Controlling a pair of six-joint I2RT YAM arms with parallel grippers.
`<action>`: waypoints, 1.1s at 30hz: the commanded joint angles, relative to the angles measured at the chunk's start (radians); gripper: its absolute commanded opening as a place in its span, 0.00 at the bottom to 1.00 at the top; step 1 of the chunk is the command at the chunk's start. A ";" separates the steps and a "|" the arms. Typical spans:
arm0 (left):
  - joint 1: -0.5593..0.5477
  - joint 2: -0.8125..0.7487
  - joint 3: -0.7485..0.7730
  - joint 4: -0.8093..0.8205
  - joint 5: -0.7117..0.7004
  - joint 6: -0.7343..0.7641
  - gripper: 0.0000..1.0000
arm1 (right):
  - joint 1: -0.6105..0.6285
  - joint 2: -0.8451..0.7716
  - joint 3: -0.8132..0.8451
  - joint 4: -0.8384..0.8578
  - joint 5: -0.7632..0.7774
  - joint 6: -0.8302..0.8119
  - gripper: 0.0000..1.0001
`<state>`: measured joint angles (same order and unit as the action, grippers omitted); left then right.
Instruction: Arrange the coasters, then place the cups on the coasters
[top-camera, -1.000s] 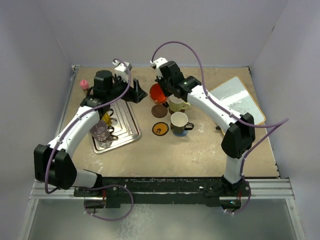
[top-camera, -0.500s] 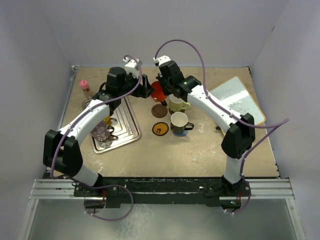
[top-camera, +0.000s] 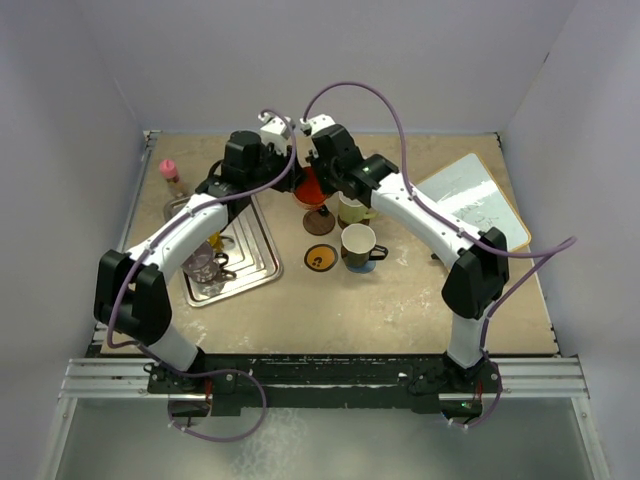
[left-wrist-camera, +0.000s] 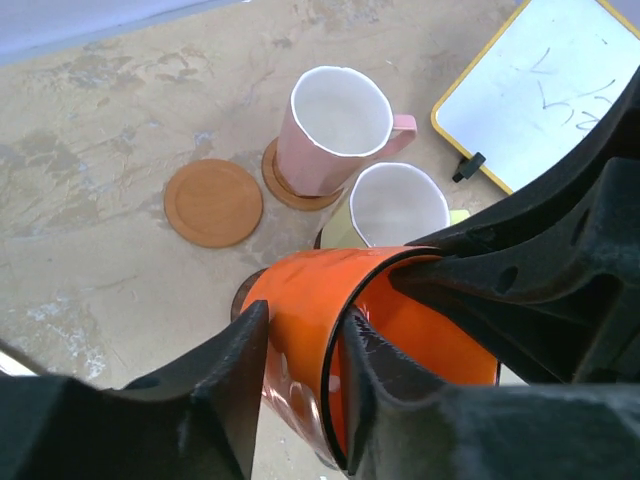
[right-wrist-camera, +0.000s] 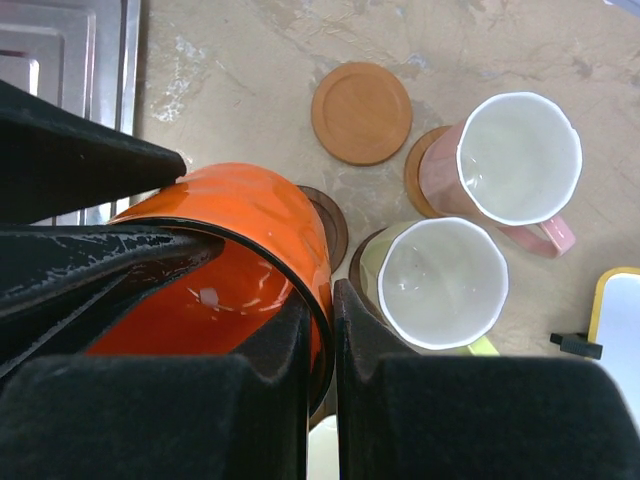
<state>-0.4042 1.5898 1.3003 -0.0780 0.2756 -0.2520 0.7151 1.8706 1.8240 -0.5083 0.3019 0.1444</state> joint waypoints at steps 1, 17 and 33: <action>-0.003 0.015 0.041 0.013 -0.005 0.059 0.21 | 0.004 -0.101 0.024 0.072 -0.059 0.015 0.00; -0.002 -0.049 0.018 0.079 -0.086 0.136 0.03 | -0.034 -0.064 0.092 -0.044 -0.337 -0.017 0.29; 0.000 0.024 0.094 0.072 -0.247 0.127 0.03 | -0.112 -0.148 0.064 -0.061 -0.314 -0.076 0.52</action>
<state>-0.4080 1.6035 1.3022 -0.1139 0.0795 -0.1120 0.6483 1.8221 1.8793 -0.5751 -0.0006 0.1047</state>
